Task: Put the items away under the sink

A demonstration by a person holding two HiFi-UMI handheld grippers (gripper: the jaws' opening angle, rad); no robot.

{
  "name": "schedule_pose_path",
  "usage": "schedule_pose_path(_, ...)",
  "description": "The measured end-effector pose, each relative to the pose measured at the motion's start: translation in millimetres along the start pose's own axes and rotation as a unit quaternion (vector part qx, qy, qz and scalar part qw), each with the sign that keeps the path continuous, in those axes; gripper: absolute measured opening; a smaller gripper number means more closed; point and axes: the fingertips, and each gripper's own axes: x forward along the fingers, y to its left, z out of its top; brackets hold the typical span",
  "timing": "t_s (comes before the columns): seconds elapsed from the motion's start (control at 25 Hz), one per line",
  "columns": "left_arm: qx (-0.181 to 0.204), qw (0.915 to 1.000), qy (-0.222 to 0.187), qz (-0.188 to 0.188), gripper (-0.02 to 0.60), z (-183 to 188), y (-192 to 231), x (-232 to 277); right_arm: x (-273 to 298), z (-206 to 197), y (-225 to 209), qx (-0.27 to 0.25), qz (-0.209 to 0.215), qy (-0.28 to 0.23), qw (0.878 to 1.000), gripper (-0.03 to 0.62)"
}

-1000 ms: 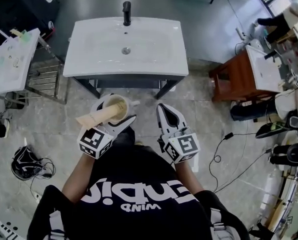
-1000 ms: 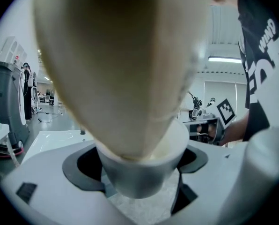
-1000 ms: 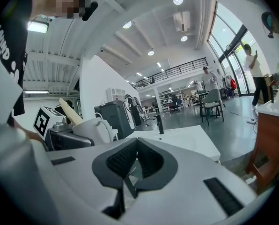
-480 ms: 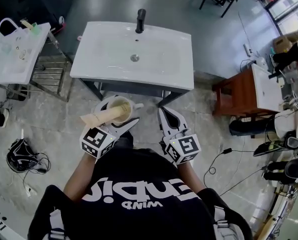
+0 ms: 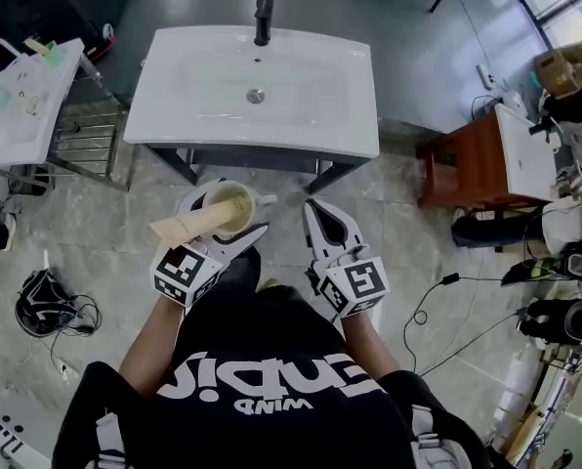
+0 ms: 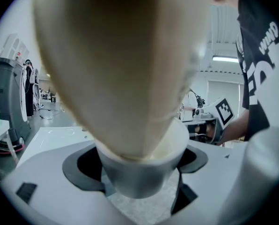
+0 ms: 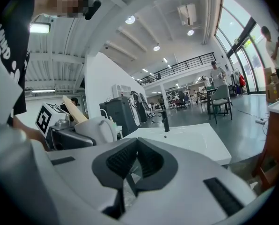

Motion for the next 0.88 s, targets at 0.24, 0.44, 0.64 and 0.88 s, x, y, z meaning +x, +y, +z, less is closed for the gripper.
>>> schedule_pose_path(0.24, 0.003, 0.9999, -0.009, 0.005, 0.462, -21, 0, 8, 3, -28, -7, 0.001, 0.007, -0.002, 1.0, 0.018)
schedule_pose_path(0.44, 0.001, 0.9998, -0.004, 0.018, 0.462, -47, 3, 20, 8, -56, -20, 0.005, 0.016, 0.008, 1.0, 0.018)
schedule_pose_path(0.64, 0.0, 0.9996, -0.005, 0.027, 0.462, -74, 14, 32, 24, -82, -32, 0.002, 0.027, 0.009, 1.0, 0.018)
schedule_pose_path(0.88, 0.005, 0.9996, -0.001, 0.028, 0.462, -121, 28, 54, 43, -127, -46, 0.001, 0.026, 0.003, 1.0, 0.018)
